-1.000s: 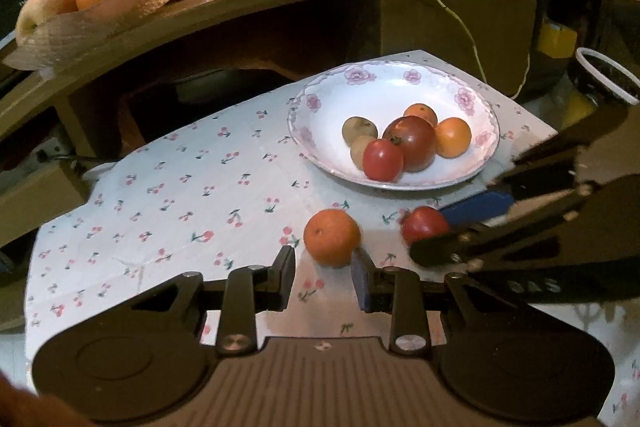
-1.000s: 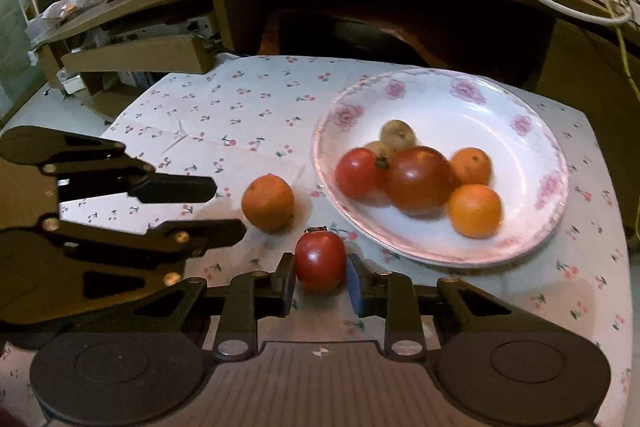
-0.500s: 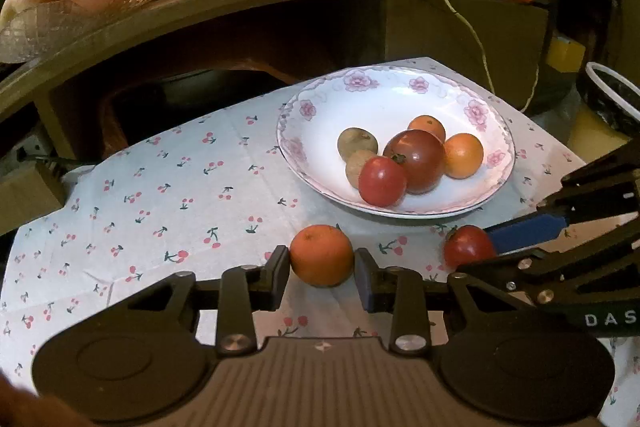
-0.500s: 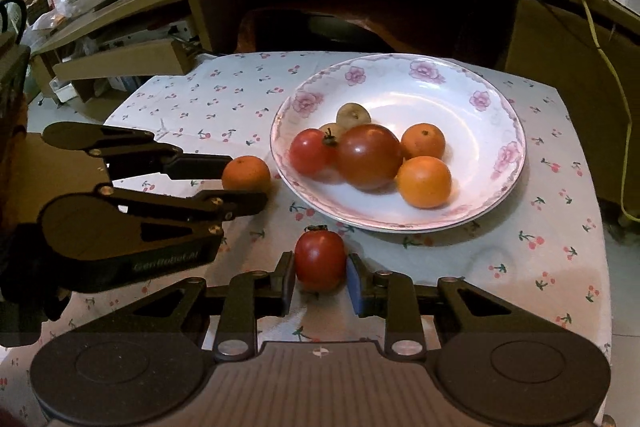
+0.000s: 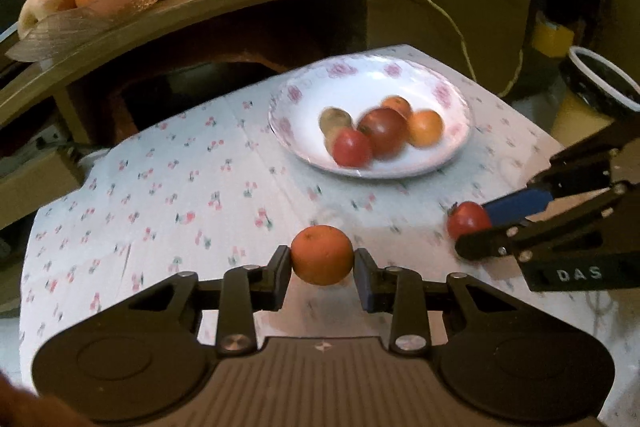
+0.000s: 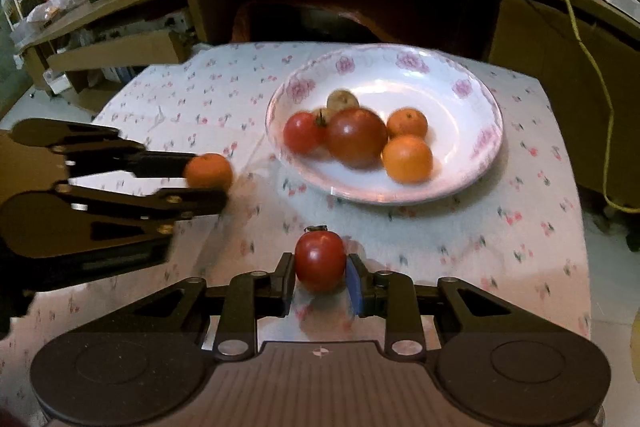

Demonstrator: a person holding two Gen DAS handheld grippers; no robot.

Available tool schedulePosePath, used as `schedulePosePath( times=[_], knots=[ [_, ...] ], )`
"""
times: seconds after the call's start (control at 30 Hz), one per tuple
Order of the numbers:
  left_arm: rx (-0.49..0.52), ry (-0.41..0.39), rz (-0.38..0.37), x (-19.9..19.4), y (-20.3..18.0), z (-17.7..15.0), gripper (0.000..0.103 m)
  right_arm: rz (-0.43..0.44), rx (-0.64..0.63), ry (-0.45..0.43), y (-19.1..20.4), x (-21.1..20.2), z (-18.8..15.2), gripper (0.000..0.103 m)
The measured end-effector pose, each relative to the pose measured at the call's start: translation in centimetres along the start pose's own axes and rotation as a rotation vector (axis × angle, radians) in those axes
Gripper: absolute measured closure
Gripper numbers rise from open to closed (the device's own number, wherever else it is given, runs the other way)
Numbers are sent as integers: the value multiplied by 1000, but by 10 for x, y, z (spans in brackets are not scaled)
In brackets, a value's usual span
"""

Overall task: Organize fruits
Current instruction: 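Grasp the small orange with the left tool while the right tool grasps the red tomato, then lift the small orange and the red tomato off the cloth with both tools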

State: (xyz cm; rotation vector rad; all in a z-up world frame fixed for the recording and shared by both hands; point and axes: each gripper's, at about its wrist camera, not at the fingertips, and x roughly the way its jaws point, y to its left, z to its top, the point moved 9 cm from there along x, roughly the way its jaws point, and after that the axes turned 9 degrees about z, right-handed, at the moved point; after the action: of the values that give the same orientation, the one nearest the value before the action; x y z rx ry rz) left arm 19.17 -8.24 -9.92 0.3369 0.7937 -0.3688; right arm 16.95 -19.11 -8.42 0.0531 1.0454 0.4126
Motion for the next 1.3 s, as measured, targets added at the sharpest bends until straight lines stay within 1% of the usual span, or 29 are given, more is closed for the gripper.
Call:
schedulePosePath(
  times=[0.23,0.37,0.5,0.63,0.7,0.87,0.9,1.03,1.23,1.3],
  knots=[
    [5,61,-23,-35,-15,-42,64,-11,-29,45,27,-18,-37,74],
    [18,82,-13,-36,-19,-57,64,-32,-43,42,32,-20,-45,73],
    [36,59,-9,-35,-21,-56,63,-27,-54,52,34,-15,-47,71],
    [79,68,8,-31,-22,-59,61,-10,-77,47,35,-14,-47,65],
    [81,68,-1,-31,-22,-61,59,-8,-75,42,33,-15,-45,61],
    [96,70,-15,-35,-21,-62,55,13,-62,27,30,-17,-38,59],
    [100,68,-15,-35,-20,-63,54,15,-67,25,31,-17,-37,57],
    [96,67,-13,-35,-17,-65,50,31,-78,16,36,-16,-35,57],
    [95,56,-12,-34,-16,-63,51,41,-80,33,39,-8,-34,57],
    [90,53,-13,-34,-16,-63,53,44,-77,38,39,-7,-35,59]
  ],
)
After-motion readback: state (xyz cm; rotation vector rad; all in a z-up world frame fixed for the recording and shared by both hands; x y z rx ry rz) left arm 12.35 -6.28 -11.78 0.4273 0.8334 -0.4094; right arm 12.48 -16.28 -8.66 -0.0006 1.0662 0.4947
